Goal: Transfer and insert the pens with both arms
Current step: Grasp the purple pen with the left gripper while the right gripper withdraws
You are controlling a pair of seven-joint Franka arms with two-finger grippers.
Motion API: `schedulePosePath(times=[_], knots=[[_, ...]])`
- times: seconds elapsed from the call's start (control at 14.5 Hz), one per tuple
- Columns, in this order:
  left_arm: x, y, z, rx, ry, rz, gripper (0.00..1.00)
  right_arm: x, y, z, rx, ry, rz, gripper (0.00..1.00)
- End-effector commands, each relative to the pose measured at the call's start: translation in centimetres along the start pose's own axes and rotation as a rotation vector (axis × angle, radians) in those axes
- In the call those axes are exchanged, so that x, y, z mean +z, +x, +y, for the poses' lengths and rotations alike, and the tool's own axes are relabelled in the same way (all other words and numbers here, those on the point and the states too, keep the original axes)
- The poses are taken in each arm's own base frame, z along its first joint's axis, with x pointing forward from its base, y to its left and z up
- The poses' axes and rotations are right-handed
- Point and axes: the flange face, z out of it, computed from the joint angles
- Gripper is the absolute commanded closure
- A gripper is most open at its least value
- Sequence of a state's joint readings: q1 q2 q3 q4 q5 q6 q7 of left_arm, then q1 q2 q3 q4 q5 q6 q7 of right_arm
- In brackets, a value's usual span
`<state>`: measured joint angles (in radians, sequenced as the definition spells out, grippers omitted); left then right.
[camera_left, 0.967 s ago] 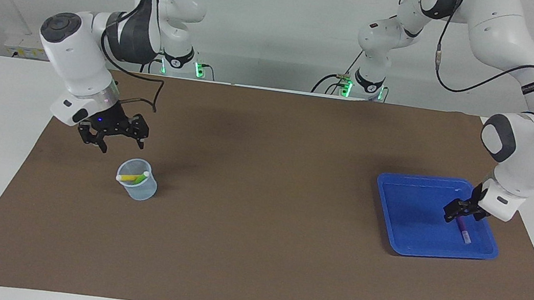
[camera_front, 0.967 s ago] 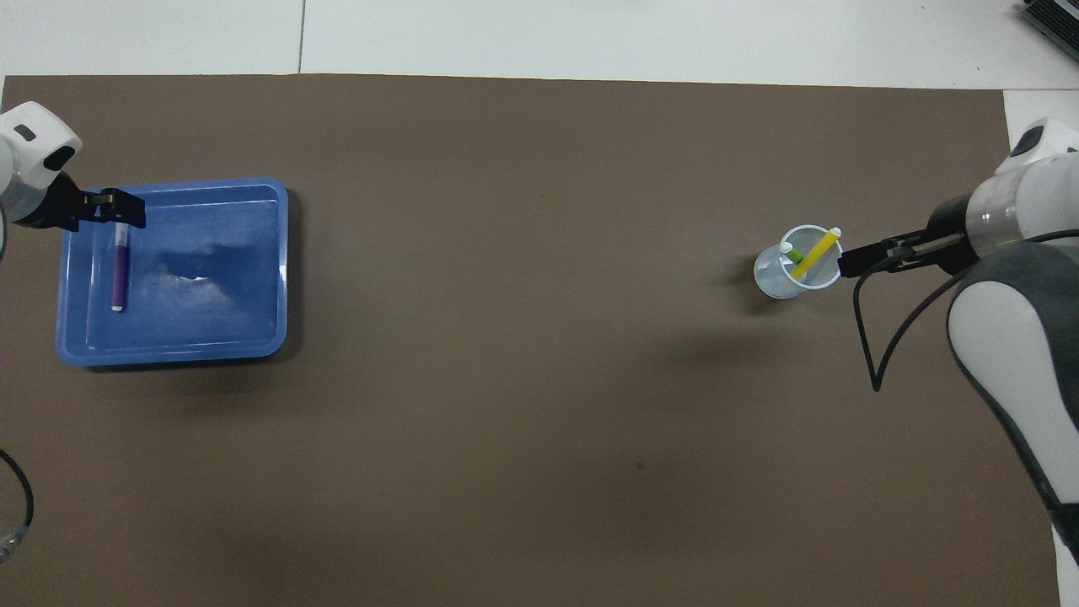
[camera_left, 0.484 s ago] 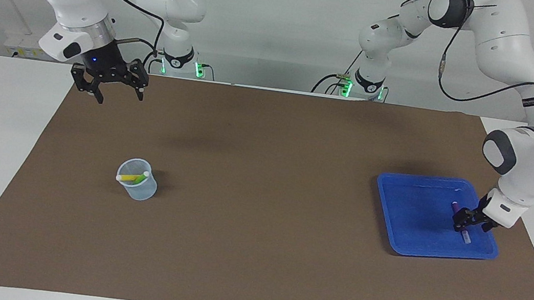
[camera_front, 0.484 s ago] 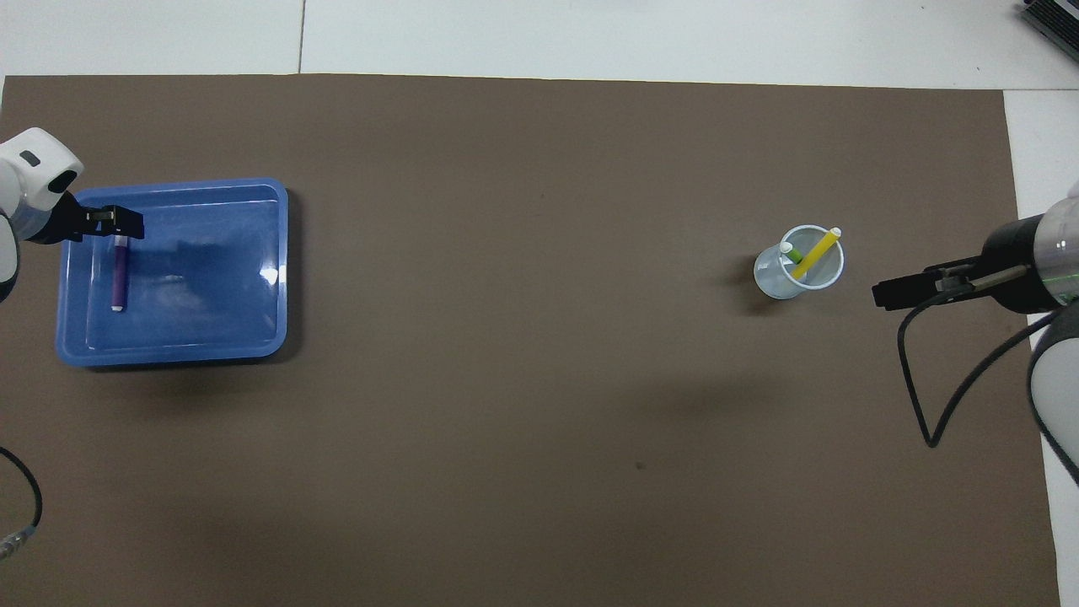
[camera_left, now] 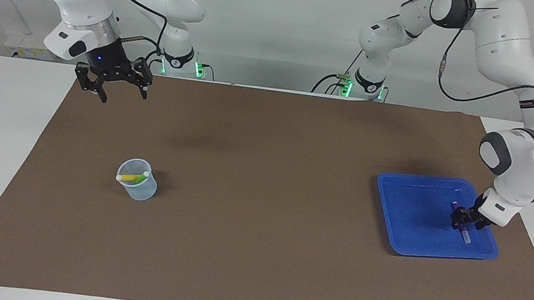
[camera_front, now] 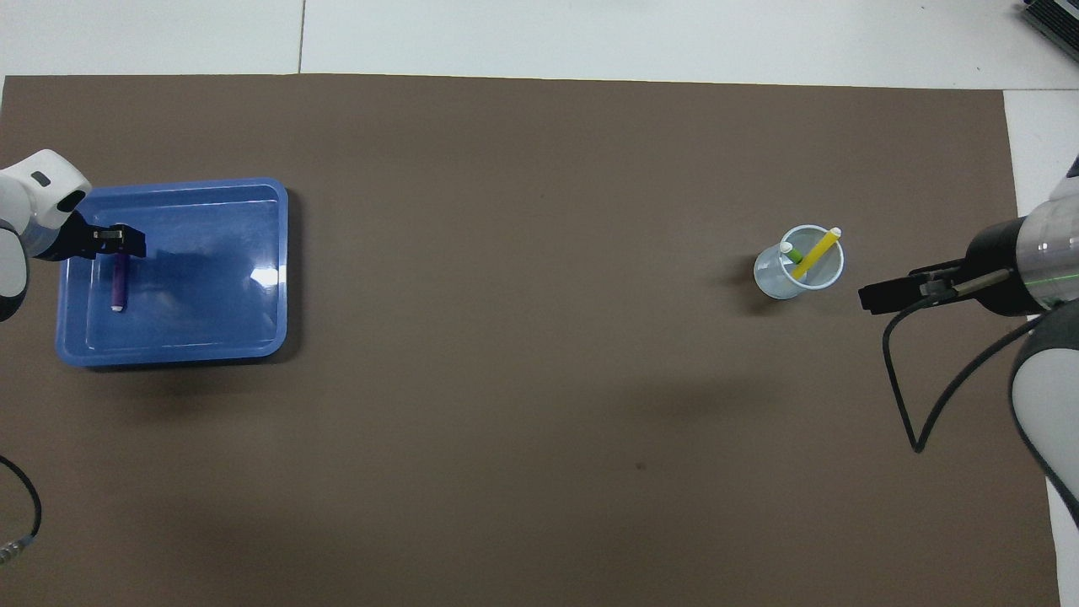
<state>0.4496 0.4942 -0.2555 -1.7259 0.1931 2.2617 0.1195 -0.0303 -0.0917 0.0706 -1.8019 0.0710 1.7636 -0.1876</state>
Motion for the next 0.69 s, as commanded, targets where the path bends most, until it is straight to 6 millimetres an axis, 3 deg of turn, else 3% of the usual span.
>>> schedulePosePath(times=[0.0, 0.35, 0.62], knots=[[0.22, -1.63, -0.81, 0.003, 0.016, -0.001, 0.25, -0.06, -0.30, -0.35, 0.017, -0.005, -0.006, 0.00], [0.18, -1.76, -0.96, -0.006, 0.013, -0.003, 0.29, -0.08, -0.22, -0.63, 0.027, 0.017, 0.001, 0.00], [0.47, -2.01, -0.84, -0.002, 0.011, -0.010, 0.45, -0.12, -0.17, -1.07, 0.041, 0.056, 0.004, 0.00]])
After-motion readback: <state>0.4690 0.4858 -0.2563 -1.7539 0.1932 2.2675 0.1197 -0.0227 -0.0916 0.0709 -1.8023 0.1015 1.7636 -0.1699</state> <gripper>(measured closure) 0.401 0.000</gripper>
